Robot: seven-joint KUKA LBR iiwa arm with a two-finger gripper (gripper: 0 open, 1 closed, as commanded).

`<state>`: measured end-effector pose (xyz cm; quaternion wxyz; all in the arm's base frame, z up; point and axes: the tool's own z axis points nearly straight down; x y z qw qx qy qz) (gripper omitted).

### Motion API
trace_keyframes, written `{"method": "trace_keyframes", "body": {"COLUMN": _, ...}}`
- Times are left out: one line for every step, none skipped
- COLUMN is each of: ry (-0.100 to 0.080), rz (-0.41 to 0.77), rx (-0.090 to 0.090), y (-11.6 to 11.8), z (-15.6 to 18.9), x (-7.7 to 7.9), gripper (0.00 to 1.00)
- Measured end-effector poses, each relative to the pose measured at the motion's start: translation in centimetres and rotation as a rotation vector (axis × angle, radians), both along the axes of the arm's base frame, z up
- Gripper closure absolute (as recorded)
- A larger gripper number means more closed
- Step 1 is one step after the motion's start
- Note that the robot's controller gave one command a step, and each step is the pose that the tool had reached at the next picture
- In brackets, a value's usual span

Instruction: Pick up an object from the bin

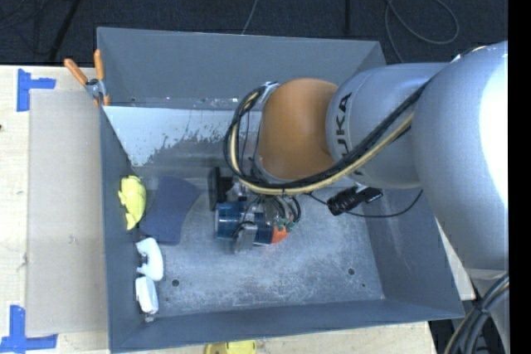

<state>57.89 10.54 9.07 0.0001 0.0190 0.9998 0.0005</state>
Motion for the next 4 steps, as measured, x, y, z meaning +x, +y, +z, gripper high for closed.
{"method": "trace_keyframes", "body": {"ry": 0.001, "rz": 0.0, "rx": 0.0, "y": 0.0, "z": 0.1, "x": 0.0, "gripper": 1.0}}
{"method": "trace_keyframes", "body": {"ry": -0.005, "rz": 0.025, "rx": 0.0, "y": 0.1, "z": 4.1, "x": 1.2, "gripper": 1.0}}
{"method": "trace_keyframes", "body": {"ry": 0.012, "rz": 0.006, "rx": -0.002, "y": 0.0, "z": 6.4, "x": 0.6, "gripper": 1.0}}
{"method": "trace_keyframes", "body": {"ry": -0.01, "rz": -0.024, "rx": 0.001, "y": 0.2, "z": 27.1, "x": 1.2, "gripper": 1.0}}
